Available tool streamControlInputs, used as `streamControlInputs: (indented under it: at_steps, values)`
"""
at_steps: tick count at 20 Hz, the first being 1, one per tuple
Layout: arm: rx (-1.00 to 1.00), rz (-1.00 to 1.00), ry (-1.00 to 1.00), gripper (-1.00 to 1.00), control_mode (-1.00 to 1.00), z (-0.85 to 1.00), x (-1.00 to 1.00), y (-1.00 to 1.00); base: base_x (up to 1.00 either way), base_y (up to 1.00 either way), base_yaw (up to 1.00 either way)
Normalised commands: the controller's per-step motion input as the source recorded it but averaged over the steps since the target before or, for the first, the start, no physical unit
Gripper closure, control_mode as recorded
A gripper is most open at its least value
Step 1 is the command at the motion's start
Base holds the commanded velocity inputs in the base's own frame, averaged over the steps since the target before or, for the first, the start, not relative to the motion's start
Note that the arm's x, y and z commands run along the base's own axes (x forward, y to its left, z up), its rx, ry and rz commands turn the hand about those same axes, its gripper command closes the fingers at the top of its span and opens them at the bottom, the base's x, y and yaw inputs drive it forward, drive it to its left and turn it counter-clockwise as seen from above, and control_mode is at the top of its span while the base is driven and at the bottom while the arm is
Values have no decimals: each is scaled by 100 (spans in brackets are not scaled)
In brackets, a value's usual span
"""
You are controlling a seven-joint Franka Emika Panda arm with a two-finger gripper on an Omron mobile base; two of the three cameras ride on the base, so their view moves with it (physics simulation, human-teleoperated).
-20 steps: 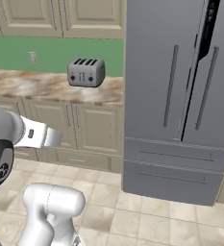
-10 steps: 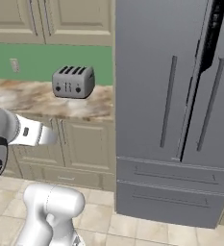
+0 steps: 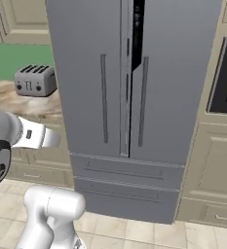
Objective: Place one of the steaks on the plate and the other in the bowl. Then place the bowl in the fridge.
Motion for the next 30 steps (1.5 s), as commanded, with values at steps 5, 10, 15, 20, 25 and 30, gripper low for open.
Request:
streamControlInputs:
  at_steps: [5,10,15,20,25,30]
  values:
    - [0,0,0,-100,100,0,0,0,24,-97,6]
    - [0,0,0,-100,100,0,0,0,8,-43,7]
    - [0,0,0,-100,100,0,0,0,3,-1,9]
    - [0,0,0,-100,100,0,0,0,32,-7,10]
    - [0,0,0,-100,100,0,0,0,-1,-6,-1]
    - [0,0,0,-100,100,0,0,0,-25,0,-5]
